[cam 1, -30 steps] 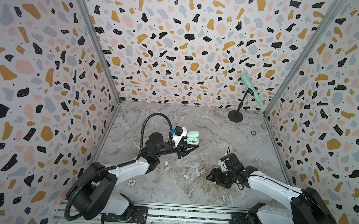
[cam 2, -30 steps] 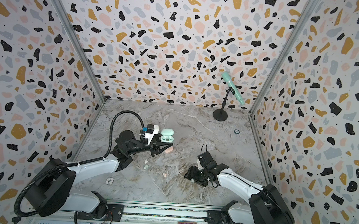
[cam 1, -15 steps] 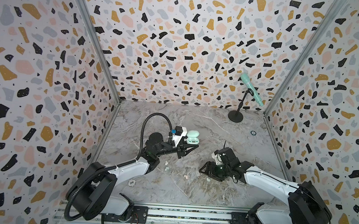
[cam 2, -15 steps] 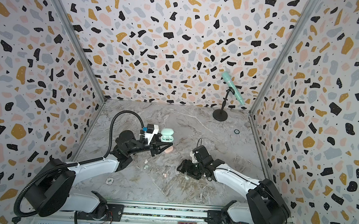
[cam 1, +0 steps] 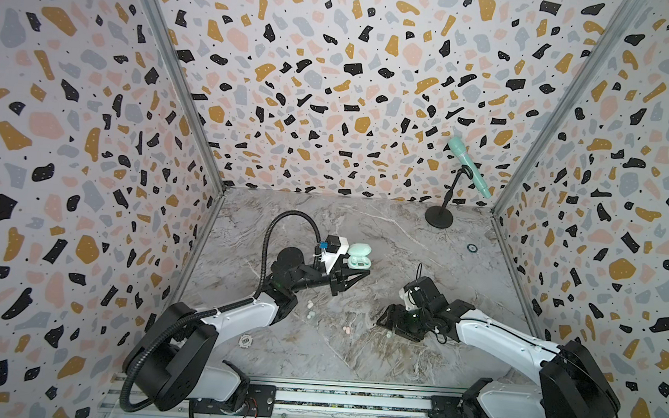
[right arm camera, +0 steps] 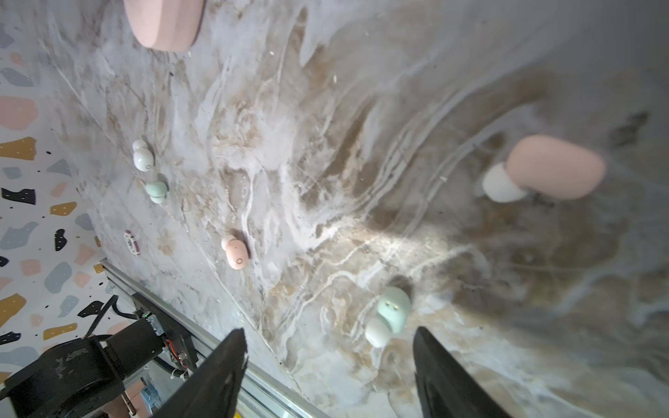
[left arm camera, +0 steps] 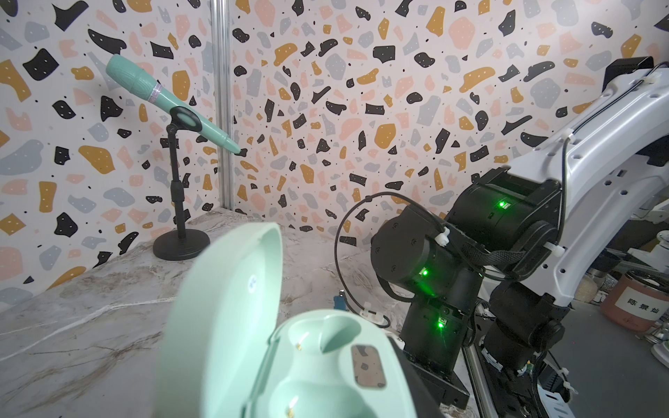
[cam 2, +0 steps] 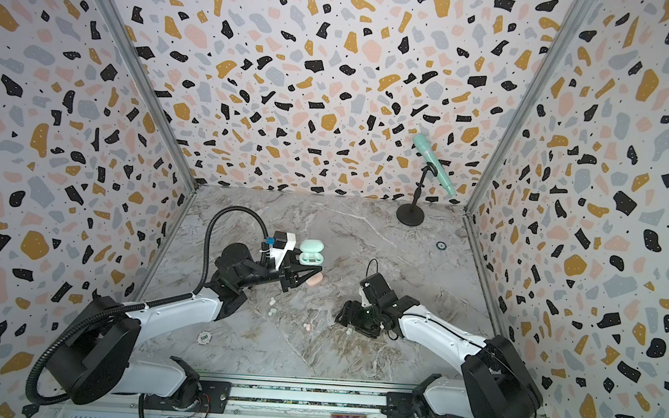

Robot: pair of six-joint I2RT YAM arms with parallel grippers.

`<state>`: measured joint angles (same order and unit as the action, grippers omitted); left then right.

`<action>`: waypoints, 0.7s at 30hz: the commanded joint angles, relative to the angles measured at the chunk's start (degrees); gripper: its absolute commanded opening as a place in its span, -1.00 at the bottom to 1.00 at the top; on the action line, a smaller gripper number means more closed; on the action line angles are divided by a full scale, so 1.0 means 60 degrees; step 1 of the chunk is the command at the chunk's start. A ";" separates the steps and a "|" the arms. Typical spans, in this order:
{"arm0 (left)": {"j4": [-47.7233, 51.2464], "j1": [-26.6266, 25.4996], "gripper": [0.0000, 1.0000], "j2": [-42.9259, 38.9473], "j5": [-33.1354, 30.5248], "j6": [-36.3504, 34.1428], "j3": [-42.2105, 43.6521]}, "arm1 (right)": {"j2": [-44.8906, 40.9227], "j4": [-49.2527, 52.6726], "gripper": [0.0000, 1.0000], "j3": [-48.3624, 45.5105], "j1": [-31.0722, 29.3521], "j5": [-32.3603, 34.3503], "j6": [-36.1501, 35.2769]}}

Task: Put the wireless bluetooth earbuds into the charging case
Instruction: 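Align the open right gripper over the mint-green earbud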

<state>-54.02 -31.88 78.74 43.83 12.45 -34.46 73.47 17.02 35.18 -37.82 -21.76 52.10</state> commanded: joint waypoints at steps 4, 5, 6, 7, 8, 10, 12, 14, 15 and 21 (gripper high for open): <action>-0.0313 0.0052 -0.16 -0.0233 0.0004 -0.0130 0.0017 | 0.0089 -0.0012 0.52 -0.0295 -0.0132 0.0034 0.0158; -0.0317 0.0053 -0.16 -0.0236 0.0004 -0.0122 0.0023 | 0.0141 -0.0070 0.53 -0.0310 -0.0150 0.0010 0.0181; -0.0313 0.0054 -0.16 -0.0243 0.0004 -0.0123 0.0015 | 0.0197 -0.0182 0.53 -0.0337 -0.0180 -0.0025 0.0205; -0.0319 0.0054 -0.16 -0.0244 0.0008 -0.0121 0.0015 | 0.0239 -0.0289 0.54 -0.0366 -0.0196 -0.0073 0.0234; -0.0313 0.0050 -0.16 -0.0236 0.0004 -0.0120 0.0024 | 0.0295 -0.0446 0.54 -0.0386 -0.0225 -0.0134 0.0302; -0.0317 0.0047 -0.16 -0.0240 0.0004 -0.0115 0.0016 | 0.0418 -0.0734 0.55 -0.0388 -0.0313 -0.0261 0.0411; -0.0317 0.0047 -0.16 -0.0237 0.0004 -0.0116 0.0016 | 0.0542 -0.0955 0.56 -0.0359 -0.0385 -0.0378 0.0470; -0.0315 0.0053 -0.16 -0.0233 0.0004 -0.0123 0.0016 | 0.0654 -0.1163 0.57 -0.0313 -0.0442 -0.0470 0.0521; -0.0321 0.0054 -0.16 -0.0230 0.0004 -0.0115 0.0015 | 0.0717 -0.1249 0.57 -0.0277 -0.0456 -0.0529 0.0536; -0.0256 0.0052 -0.16 -0.0287 -0.0011 -0.0161 0.0030 | 0.0474 -0.1746 0.58 0.0182 -0.0650 -0.0690 0.0649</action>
<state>-53.98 -31.88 78.70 43.79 12.45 -34.46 77.80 9.10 33.56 -41.04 -24.97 54.89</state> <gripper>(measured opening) 0.428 0.788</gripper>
